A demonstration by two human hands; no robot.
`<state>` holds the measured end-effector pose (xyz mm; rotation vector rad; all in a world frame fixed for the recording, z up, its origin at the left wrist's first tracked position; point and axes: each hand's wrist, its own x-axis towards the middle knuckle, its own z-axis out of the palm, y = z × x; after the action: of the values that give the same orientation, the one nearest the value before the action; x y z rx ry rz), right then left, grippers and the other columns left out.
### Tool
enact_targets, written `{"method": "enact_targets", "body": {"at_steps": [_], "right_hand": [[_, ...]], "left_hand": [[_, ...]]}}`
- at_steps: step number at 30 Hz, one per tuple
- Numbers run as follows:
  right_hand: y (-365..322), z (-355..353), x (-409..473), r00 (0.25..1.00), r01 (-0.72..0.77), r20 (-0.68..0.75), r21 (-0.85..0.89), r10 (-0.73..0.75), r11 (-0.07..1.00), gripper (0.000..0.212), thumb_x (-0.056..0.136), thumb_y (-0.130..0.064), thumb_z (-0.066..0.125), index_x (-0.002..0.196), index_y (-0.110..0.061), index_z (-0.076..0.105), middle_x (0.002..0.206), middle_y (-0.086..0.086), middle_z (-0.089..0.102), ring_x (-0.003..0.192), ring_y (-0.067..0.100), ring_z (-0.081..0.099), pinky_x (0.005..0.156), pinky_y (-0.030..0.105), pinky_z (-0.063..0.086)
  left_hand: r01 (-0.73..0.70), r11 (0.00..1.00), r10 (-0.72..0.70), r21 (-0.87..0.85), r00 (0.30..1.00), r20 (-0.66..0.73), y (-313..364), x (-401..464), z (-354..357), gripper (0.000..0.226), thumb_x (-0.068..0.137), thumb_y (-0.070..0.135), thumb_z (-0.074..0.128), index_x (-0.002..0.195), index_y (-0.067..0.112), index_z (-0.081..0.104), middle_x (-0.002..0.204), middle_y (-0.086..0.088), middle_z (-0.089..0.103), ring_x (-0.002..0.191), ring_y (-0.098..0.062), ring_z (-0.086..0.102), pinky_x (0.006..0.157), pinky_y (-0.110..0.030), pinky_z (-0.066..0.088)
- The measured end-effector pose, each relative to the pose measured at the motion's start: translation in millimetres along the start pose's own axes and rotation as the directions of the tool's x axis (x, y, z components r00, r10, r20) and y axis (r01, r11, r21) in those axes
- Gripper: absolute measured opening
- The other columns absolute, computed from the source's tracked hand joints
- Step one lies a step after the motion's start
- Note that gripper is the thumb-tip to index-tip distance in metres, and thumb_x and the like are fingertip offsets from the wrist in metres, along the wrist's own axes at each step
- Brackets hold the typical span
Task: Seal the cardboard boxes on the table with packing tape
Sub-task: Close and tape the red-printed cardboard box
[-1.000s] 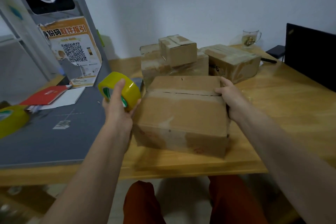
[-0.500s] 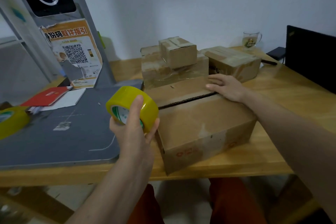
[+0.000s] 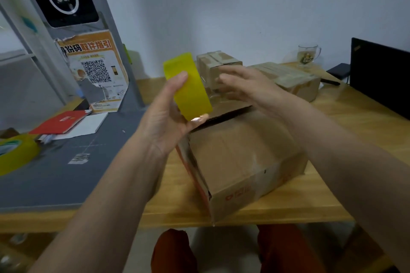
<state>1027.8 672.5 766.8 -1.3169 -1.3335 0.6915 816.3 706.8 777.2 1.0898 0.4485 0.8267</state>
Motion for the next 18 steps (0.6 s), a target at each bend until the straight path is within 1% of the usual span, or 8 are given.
{"method": "enact_targets", "body": {"at_steps": [2, 5, 7, 9, 11, 13, 16, 18], "right_hand": [[-10, 9, 6, 0.998, -0.057, 0.049, 0.179, 0.048, 0.982, 0.062, 0.069, -0.042, 0.079, 0.124, -0.023, 0.058, 0.117, 0.002, 0.068, 0.103, 0.019, 0.068, 0.087, 0.036, 0.056], [-13, 19, 17, 0.995, -0.052, -0.068, 0.194, 0.067, 0.98, 0.034, 0.078, -0.012, 0.076, 0.109, -0.007, 0.063, 0.103, 0.012, 0.071, 0.098, 0.031, 0.068, 0.089, 0.047, 0.055], [-12, 21, 22, 0.972, -0.015, -0.222, 0.252, 0.073, 0.968, 0.015, 0.082, 0.001, 0.068, 0.096, -0.005, 0.065, 0.095, 0.014, 0.069, 0.096, 0.033, 0.066, 0.094, 0.052, 0.051], [-13, 19, 27, 0.935, 0.026, -0.344, 0.304, 0.085, 0.952, 0.014, 0.084, 0.009, 0.06, 0.086, -0.004, 0.066, 0.085, 0.013, 0.07, 0.093, 0.033, 0.065, 0.094, 0.052, 0.05], [-12, 18, 30, 0.913, 0.054, -0.402, 0.29, 0.07, 0.956, 0.014, 0.085, 0.011, 0.056, 0.085, 0.005, 0.068, 0.087, 0.012, 0.073, 0.097, 0.035, 0.066, 0.096, 0.052, 0.048], [-11, 18, 30, 0.901, 0.066, -0.429, 0.296, 0.071, 0.953, 0.029, 0.086, 0.012, 0.053, 0.071, -0.005, 0.072, 0.085, 0.009, 0.072, 0.095, 0.031, 0.068, 0.099, 0.052, 0.047], [-11, 19, 31, 0.903, 0.08, -0.424, 0.32, 0.068, 0.944, 0.051, 0.087, 0.011, 0.052, 0.052, -0.02, 0.072, 0.065, 0.0, 0.072, 0.073, 0.018, 0.07, 0.096, 0.052, 0.049], [-11, 18, 33, 0.891, 0.087, -0.45, 0.309, 0.065, 0.947, 0.046, 0.087, 0.01, 0.054, 0.055, -0.018, 0.072, 0.066, -0.002, 0.072, 0.079, 0.022, 0.069, 0.096, 0.054, 0.049]], "left_hand": [[-0.004, 0.995, -0.008, 0.097, 0.993, 0.121, 5, 11, 4, 0.02, 0.083, 0.039, 0.064, 0.092, 0.029, 0.079, 0.098, 0.001, 0.075, 0.09, -0.02, 0.071, 0.063, -0.032, 0.057], [0.072, 0.988, -0.102, 0.14, 0.97, 0.222, 11, 22, 9, 0.024, 0.074, 0.044, 0.076, 0.09, 0.027, 0.079, 0.092, -0.002, 0.075, 0.076, -0.019, 0.072, 0.053, -0.028, 0.055], [0.133, 0.988, -0.146, 0.074, 0.964, 0.223, 8, 30, 9, 0.065, 0.053, 0.045, 0.094, 0.108, 0.023, 0.069, 0.102, -0.006, 0.071, 0.081, -0.022, 0.07, 0.055, -0.027, 0.053], [0.185, 0.98, -0.176, -0.07, 0.977, 0.123, 2, 37, 5, 0.08, 0.052, 0.047, 0.089, 0.121, 0.019, 0.062, 0.113, -0.01, 0.066, 0.092, -0.029, 0.068, 0.061, -0.031, 0.056], [0.263, 0.939, -0.262, -0.22, 0.964, 0.033, -3, 41, -3, 0.075, 0.062, 0.04, 0.082, 0.125, 0.009, 0.056, 0.112, -0.015, 0.062, 0.091, -0.032, 0.067, 0.064, -0.032, 0.059], [0.371, 0.87, -0.379, -0.324, 0.925, 0.043, -5, 43, -11, 0.067, 0.067, 0.029, 0.079, 0.121, -0.004, 0.054, 0.103, -0.021, 0.066, 0.082, -0.031, 0.071, 0.066, -0.034, 0.062], [0.411, 0.861, -0.4, -0.299, 0.911, 0.1, -8, 47, -18, 0.039, 0.072, 0.016, 0.074, 0.102, -0.006, 0.063, 0.093, -0.02, 0.07, 0.077, -0.029, 0.073, 0.074, -0.042, 0.062], [0.389, 0.882, -0.375, -0.266, 0.921, 0.103, -10, 49, -18, 0.022, 0.072, 0.01, 0.071, 0.09, -0.003, 0.069, 0.09, -0.017, 0.071, 0.076, -0.027, 0.074, 0.078, -0.046, 0.06]]}}
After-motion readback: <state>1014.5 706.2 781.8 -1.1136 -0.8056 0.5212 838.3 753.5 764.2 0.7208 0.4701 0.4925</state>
